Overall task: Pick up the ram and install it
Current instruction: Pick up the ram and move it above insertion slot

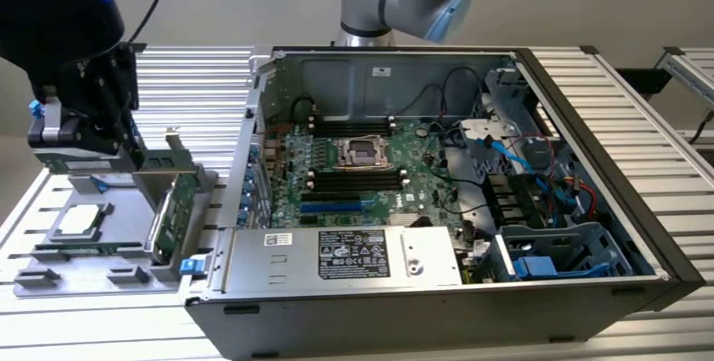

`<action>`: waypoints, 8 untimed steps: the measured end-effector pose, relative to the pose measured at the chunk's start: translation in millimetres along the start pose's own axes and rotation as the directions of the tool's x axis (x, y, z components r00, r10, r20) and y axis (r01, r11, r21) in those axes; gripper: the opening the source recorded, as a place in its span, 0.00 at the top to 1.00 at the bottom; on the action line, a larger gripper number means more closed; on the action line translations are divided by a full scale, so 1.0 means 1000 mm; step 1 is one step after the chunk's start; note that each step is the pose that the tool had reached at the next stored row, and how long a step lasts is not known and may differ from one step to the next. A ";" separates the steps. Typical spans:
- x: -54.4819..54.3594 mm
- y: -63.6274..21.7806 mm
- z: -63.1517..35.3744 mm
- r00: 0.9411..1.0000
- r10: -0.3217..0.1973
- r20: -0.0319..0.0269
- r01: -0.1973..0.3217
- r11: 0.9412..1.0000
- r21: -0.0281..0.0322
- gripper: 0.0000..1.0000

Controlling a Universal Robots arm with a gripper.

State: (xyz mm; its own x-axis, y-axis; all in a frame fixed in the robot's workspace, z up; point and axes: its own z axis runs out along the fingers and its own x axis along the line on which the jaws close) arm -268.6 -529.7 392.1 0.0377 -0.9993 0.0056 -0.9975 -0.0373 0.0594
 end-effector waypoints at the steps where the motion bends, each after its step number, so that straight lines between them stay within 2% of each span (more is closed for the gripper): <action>1: 0.000 -0.0045 -0.0008 1.000 0.000 0.000 0.000 1.000 0.000 0.86; 8: -0.003 -0.0351 -0.0035 1.000 0.000 0.000 0.000 1.000 0.000 0.86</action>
State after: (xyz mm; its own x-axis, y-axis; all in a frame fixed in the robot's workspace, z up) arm -233.5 -525.1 393.4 0.0377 -0.9993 0.0056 -0.9975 -0.0373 0.0594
